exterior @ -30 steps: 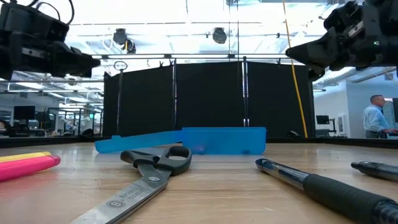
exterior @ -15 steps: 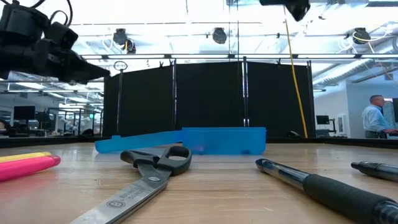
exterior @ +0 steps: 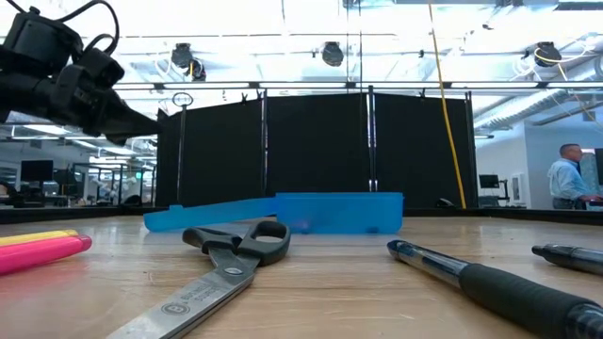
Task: Pick & place school supplies into a supply box
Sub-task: Put the right black pen into the blue supply box
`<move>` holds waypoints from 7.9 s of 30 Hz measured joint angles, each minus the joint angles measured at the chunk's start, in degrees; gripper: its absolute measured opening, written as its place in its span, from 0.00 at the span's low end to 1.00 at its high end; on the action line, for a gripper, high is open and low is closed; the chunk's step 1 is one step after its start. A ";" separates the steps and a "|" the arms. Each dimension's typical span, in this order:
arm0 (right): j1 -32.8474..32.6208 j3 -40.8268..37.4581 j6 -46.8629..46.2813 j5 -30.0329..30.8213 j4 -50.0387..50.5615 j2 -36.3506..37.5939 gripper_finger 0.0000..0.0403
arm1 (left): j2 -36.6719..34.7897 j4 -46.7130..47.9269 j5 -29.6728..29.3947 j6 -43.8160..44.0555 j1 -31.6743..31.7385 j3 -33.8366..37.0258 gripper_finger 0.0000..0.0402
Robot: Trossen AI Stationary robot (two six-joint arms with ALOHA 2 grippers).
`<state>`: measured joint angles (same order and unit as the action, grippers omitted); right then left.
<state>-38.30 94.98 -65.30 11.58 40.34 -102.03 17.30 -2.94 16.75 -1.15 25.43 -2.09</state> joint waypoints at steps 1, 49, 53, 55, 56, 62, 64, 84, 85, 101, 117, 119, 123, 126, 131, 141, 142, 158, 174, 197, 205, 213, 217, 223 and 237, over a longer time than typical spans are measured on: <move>-0.73 0.02 -3.35 -0.24 -0.23 -1.69 0.00 | 0.00 0.26 0.00 0.00 0.00 0.00 0.10; -0.37 -8.68 -46.44 -14.58 0.83 -16.31 0.39 | 0.00 2.45 -1.88 -0.50 -0.02 0.00 0.10; -0.33 -12.70 -46.53 -14.69 -2.63 -15.79 0.39 | 0.00 2.45 -2.90 -0.52 0.00 0.00 0.10; -0.29 -15.15 -46.26 -14.92 -2.85 -15.84 0.39 | 0.00 2.45 -2.91 -0.52 0.00 0.00 0.10; -0.23 -16.34 -46.05 -15.06 -2.80 -15.87 0.39 | 0.00 2.45 -2.91 -0.52 0.00 0.00 0.10; 0.31 -22.09 -42.80 -18.89 -4.24 -15.60 0.38 | 0.00 2.42 -2.95 -0.50 -0.02 0.00 0.10; 0.31 -23.02 -41.71 -18.86 -4.70 -15.51 0.36 | 0.00 2.40 -2.96 -0.50 -0.02 0.00 0.10; 2.13 -23.54 -17.90 -20.03 -4.39 -15.48 0.07 | 0.00 2.32 -3.36 -0.04 0.00 0.00 0.10; 2.32 -23.54 -17.33 -20.08 -4.52 -15.48 0.06 | 0.00 2.32 -3.36 -0.05 0.00 -0.01 0.10; 4.68 -24.46 -14.16 -5.18 -6.32 -5.09 0.01 | 0.00 2.23 -3.92 -0.43 0.00 -0.02 0.10; 4.13 -20.34 -16.35 -2.13 -6.27 -3.03 0.01 | 0.00 2.41 -3.91 -0.30 0.00 -0.02 0.10; 3.17 -15.36 -15.93 -0.69 -4.12 -3.55 0.00 | 0.00 2.42 -3.89 -0.31 0.00 -0.02 0.10; 1.86 -0.18 -15.03 1.98 7.29 -7.55 0.00 | 0.00 2.50 -4.50 -0.32 -0.04 -0.02 0.10; 1.24 12.10 -14.99 1.84 15.17 -13.10 0.00 | 0.00 2.84 -4.96 -0.30 0.00 -0.02 0.10; 1.05 27.70 -16.95 -4.51 27.56 -24.29 0.00 | 0.00 2.82 -5.07 -0.19 0.00 -0.02 0.10; 1.22 31.78 -19.73 -10.18 40.39 -33.87 0.00 | 0.00 2.87 -5.27 0.07 0.00 -0.02 0.10; 1.22 31.80 -19.70 -10.13 39.26 -33.79 0.00 | 0.00 2.87 -5.29 0.03 0.00 -0.02 0.10; 1.97 27.02 -16.84 -5.47 36.75 -33.45 0.52 | 0.00 2.87 -5.31 -0.05 0.00 -0.02 0.10; 3.23 6.52 -8.34 -14.21 21.83 -32.61 0.44 | 0.02 2.84 -5.37 -0.13 -0.02 -0.02 0.10; 4.46 2.40 -1.21 -11.32 19.70 -28.61 0.07 | 0.02 2.78 -5.40 -0.32 -0.02 -0.02 0.10; 4.34 2.52 -8.02 2.85 23.59 -14.19 0.06 | 0.27 2.43 -5.77 -0.56 -0.04 -0.04 0.10; 4.77 2.24 -14.44 18.89 23.79 -4.69 0.06 | 0.33 2.67 -6.80 -0.19 0.00 -0.04 0.10; 8.00 2.35 -15.74 21.99 21.96 -2.65 0.06 | 0.33 2.67 -6.80 -0.17 0.00 -0.04 0.10; 17.24 2.51 -15.12 19.90 21.02 -0.43 0.10 | 0.33 2.63 -6.80 0.50 -0.02 -0.04 0.10; 41.32 -10.20 1.61 -4.65 -2.46 -2.26 0.06 | 0.33 1.37 -6.85 -0.04 0.00 -0.04 0.10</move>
<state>3.01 84.78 -63.69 6.93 37.87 -104.29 17.63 -1.57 9.90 -1.19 25.43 -2.13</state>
